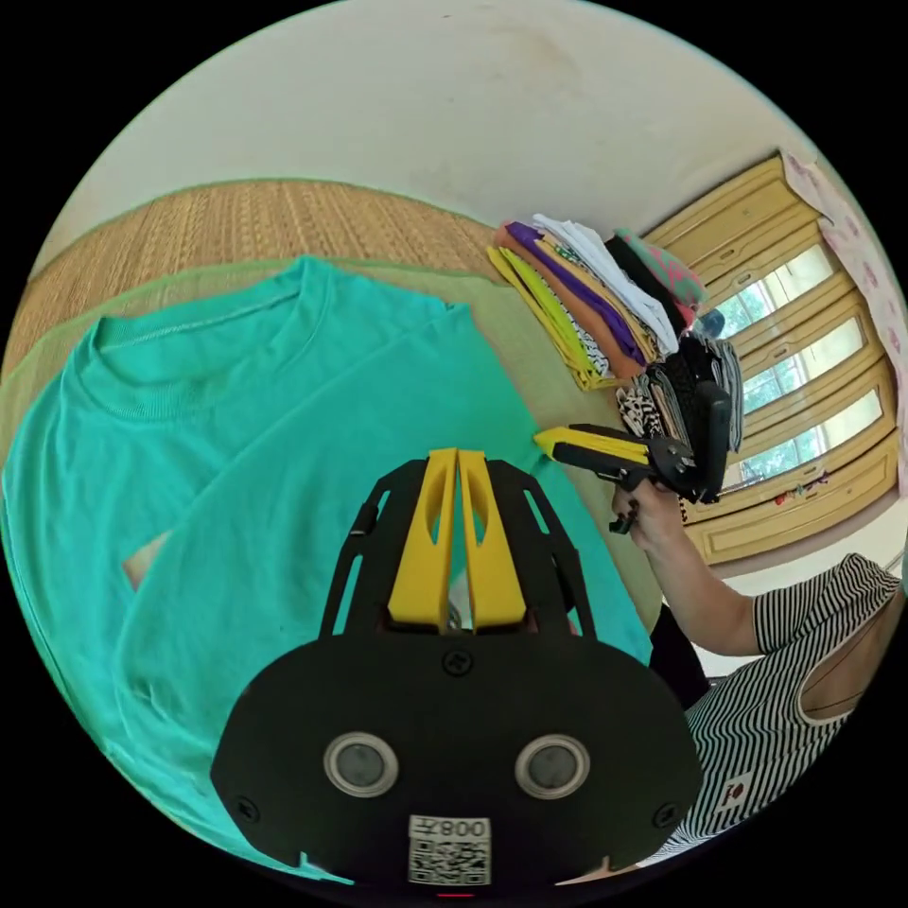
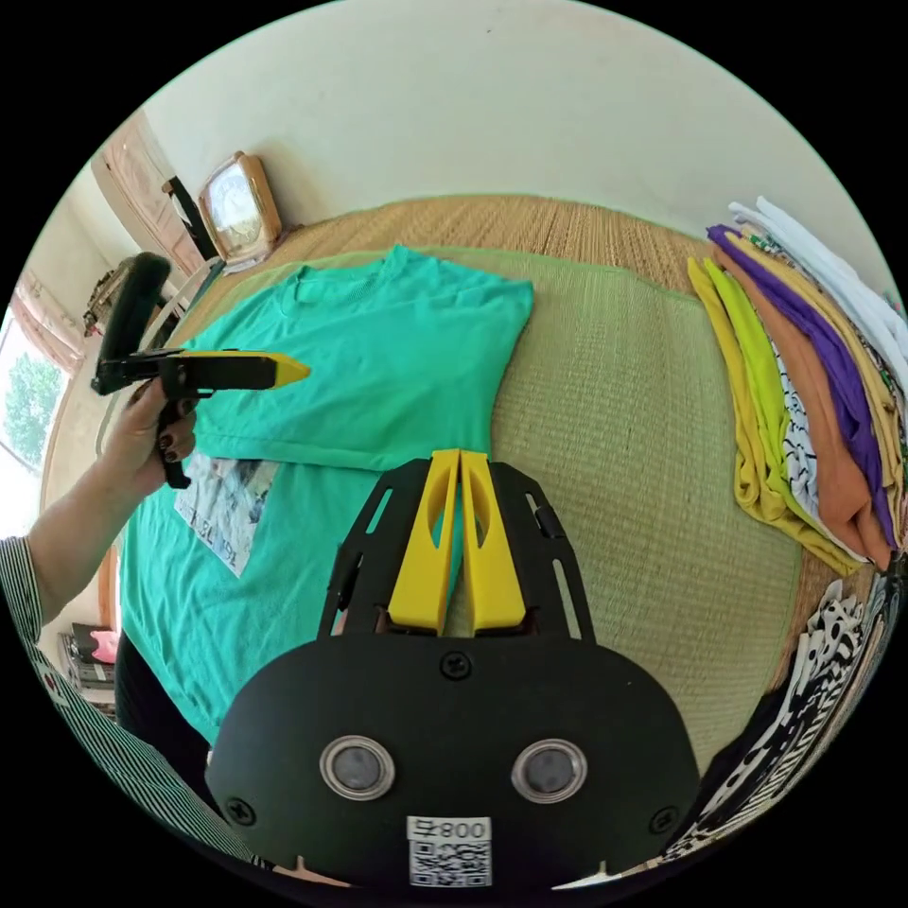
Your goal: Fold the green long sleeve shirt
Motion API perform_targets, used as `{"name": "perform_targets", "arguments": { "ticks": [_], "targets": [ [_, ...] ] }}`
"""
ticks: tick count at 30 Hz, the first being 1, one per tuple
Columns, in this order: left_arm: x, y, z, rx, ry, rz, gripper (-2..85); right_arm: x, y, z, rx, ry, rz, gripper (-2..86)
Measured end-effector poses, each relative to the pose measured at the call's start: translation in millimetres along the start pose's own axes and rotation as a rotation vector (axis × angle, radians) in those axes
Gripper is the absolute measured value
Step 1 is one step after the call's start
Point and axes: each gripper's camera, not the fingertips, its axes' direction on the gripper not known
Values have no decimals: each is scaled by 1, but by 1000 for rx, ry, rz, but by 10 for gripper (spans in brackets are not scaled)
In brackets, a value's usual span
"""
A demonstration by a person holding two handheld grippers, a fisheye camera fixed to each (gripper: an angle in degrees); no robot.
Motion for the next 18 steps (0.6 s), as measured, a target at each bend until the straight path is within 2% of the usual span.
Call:
{"name": "perform_targets", "arguments": {
  "ticks": [2,5,7,9,10,12,16,18],
  "targets": [
    [-20,37,-19,14,-31,-86,1,1,-7,-6,-16,-25,25,0],
    [-49,105,-72,159,-47,-203,1,-15,-16,-22,3,-15,0,1],
    [-73,158,-105,233,-175,-298,2,-30,-23,-21,-26,6,-29,1],
    [-99,191,-114,196,-237,-401,2,-42,-32,-7,-78,3,-29,1],
    [-113,211,-121,227,-141,-426,3,-44,-34,-2,-105,-1,-24,1],
    [-123,240,-141,320,-70,-451,4,-59,-41,0,-131,-7,-30,1],
    [-134,298,-180,408,-101,-450,13,-101,-56,-14,-81,-66,-91,1],
    [-147,321,-185,393,-94,-478,25,-147,-72,-11,-88,-150,-202,1]
  ]
}}
